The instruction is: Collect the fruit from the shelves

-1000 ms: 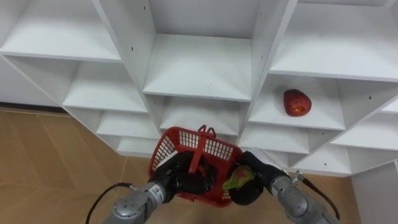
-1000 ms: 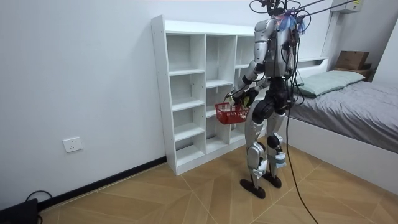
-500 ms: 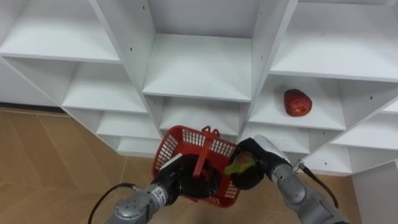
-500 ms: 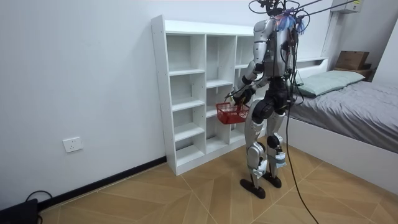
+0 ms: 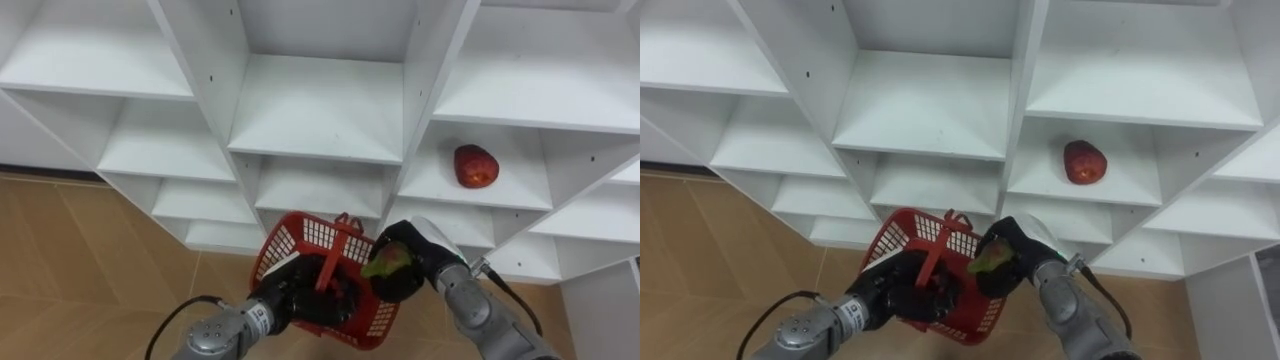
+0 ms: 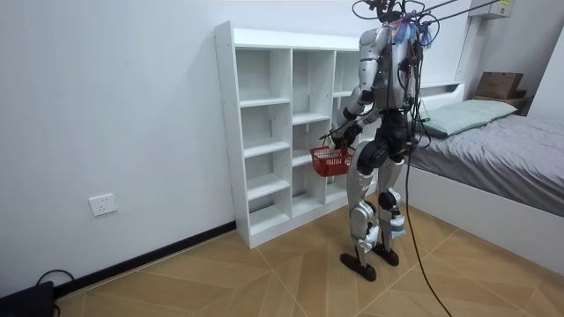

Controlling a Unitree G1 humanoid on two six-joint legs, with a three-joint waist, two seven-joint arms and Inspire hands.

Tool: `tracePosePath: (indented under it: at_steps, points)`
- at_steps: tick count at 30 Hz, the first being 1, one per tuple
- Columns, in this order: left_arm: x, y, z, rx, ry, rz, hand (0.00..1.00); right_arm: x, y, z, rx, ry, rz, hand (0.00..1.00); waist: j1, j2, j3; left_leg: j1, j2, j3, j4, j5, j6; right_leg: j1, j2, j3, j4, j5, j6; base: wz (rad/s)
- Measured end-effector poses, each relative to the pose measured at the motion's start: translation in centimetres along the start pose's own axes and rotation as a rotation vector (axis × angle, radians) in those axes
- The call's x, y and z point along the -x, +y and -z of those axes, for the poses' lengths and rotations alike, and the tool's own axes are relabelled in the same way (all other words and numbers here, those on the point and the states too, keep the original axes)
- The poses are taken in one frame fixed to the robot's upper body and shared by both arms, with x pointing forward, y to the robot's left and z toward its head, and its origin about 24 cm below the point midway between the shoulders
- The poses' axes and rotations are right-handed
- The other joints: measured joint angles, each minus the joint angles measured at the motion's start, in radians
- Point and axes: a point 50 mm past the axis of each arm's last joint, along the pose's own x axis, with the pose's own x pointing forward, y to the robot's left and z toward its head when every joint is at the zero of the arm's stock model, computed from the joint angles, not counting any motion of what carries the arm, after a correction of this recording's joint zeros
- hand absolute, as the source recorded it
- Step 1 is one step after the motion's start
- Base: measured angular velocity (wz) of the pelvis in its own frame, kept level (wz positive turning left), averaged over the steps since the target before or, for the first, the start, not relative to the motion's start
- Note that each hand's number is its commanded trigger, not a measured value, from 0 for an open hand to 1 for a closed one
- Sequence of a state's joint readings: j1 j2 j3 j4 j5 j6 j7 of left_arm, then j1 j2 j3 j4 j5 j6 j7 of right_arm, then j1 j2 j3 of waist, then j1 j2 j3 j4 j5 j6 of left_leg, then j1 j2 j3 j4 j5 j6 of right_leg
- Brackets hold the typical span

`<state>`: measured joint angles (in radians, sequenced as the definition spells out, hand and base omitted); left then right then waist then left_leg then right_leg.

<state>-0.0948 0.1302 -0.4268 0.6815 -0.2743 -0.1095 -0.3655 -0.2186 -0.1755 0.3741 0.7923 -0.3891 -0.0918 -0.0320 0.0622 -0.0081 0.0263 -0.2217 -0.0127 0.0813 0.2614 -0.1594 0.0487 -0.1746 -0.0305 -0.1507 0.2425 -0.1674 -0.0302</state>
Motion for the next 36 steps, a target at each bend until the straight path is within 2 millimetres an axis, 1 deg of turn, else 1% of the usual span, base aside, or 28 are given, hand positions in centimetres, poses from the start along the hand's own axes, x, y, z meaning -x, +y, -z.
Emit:
tracePosePath:
  at_steps: [8,16,22,26,32,36]
  points:
    - [-0.1,-0.2,0.0,0.004,0.001,0.015,1.00,-0.1,1.0,-0.3,-0.023,0.004,-0.030,0.00,-0.001,0.000,0.0001,0.000,0.000,0.001,0.000,0.000,0.000,0.000,0.000,0.002,0.000,0.000,0.000,0.00]
    - [-0.1,-0.3,0.2,0.016,0.030,0.018,1.00,-0.1,1.6,-0.5,-0.039,0.002,-0.071,0.00,-0.001,0.002,-0.0005,0.000,0.000,0.001,0.000,0.000,0.000,0.000,0.001,0.003,0.000,0.000,0.000,0.00]
    - [-0.1,-0.3,0.3,0.017,0.033,0.018,1.00,-0.1,1.7,-0.5,-0.042,0.000,-0.075,0.00,-0.001,0.005,-0.0006,0.000,0.001,0.000,0.000,0.000,0.000,0.000,0.001,0.002,0.003,0.000,0.000,0.00]
    - [-0.2,-0.3,0.4,0.022,0.040,0.020,1.00,-0.1,1.7,-0.5,-0.042,0.000,-0.075,0.00,-0.001,0.013,-0.0012,0.001,0.001,0.000,0.000,0.000,0.000,0.000,0.001,0.001,0.007,0.000,0.000,0.00]
    - [-0.3,-0.6,0.4,0.032,0.045,0.025,1.00,-0.1,1.7,-0.5,-0.041,0.000,-0.074,0.00,-0.001,0.022,-0.0052,0.003,0.001,0.000,0.000,0.000,0.000,-0.001,0.000,0.002,0.013,0.000,0.000,0.00]
    - [-0.3,-0.6,0.4,0.033,0.047,0.025,1.00,-0.1,1.7,-0.5,-0.039,0.002,-0.073,0.00,-0.003,0.023,-0.0054,0.003,0.001,0.000,0.004,0.000,0.000,0.000,0.000,0.001,0.016,0.000,0.000,0.00]
